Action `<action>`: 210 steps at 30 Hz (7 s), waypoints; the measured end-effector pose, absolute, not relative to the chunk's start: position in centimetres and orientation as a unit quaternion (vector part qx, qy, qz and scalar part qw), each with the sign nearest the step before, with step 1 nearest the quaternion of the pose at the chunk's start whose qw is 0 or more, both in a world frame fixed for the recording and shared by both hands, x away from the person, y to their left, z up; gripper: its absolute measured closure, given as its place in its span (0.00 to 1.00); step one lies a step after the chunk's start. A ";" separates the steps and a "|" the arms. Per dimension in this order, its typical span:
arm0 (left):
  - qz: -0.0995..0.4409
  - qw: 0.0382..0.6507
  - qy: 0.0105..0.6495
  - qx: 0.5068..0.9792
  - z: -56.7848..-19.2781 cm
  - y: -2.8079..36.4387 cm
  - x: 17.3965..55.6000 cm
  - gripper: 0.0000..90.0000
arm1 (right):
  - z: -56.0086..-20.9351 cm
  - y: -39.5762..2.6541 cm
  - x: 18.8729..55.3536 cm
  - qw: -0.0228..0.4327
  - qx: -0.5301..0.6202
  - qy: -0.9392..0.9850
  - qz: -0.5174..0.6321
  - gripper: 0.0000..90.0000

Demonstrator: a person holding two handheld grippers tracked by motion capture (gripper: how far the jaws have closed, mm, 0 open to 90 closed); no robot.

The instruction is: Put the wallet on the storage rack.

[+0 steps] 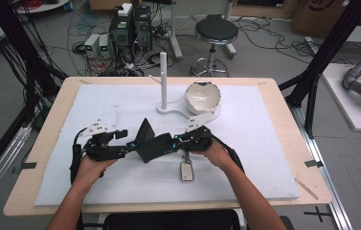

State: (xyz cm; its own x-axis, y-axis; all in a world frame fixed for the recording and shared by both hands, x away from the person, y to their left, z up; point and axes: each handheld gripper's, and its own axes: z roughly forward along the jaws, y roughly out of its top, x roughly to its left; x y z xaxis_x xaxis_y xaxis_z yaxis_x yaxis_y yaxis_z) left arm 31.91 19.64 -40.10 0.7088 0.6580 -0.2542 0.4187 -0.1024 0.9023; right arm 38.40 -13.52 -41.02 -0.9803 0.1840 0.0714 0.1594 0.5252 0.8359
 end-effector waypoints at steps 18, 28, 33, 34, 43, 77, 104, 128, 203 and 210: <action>0.103 0.520 0.339 0.777 -41.5 16.9 32.4 0.68 | -41.0 -13.5 38.3 0.010 0.114 0.872 0.476 0.72; 0.072 0.550 0.282 0.783 -40.8 16.8 32.3 0.84 | -40.3 -16.3 38.0 0.037 0.157 0.850 0.502 0.42; 0.034 0.575 0.240 0.781 -40.0 16.6 32.2 0.84 | -40.2 -16.2 37.7 0.029 0.140 0.847 0.511 0.42; 0.029 0.579 0.235 0.780 -39.9 16.5 32.2 0.84 | -40.1 -16.1 37.6 0.023 0.134 0.846 0.515 0.44; -0.006 0.607 0.201 0.769 -39.1 15.8 32.4 0.84 | -39.9 -16.0 37.2 -0.038 0.087 0.842 0.531 0.77; 0.097 0.601 0.335 0.719 -39.2 18.5 33.0 0.44 | -36.1 -21.3 37.3 0.085 0.121 0.824 0.547 0.88; 0.169 0.560 0.424 0.691 -40.6 22.9 33.6 0.23 | -31.5 -27.0 42.7 0.286 0.210 0.818 0.452 0.88; 0.146 0.575 0.441 0.674 -41.0 23.2 33.7 0.23 | -33.0 -25.6 45.2 0.364 0.187 0.838 0.362 0.88; 0.191 0.565 0.436 0.674 -41.3 23.3 33.1 0.23 | -40.0 -33.1 36.1 0.255 0.399 0.773 0.423 0.24; 0.193 0.564 0.436 0.674 -41.4 23.2 32.9 0.23 | -40.1 -33.1 36.1 0.262 0.400 0.770 0.423 0.24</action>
State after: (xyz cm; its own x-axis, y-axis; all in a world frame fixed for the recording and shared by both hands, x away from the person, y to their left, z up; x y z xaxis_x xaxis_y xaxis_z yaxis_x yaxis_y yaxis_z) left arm 32.90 23.18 -41.40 0.5447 0.8060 -0.2314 0.3704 0.0163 0.9287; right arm 36.07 -33.09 -40.06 -0.5429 0.8373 -0.0650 0.3932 0.3218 0.8613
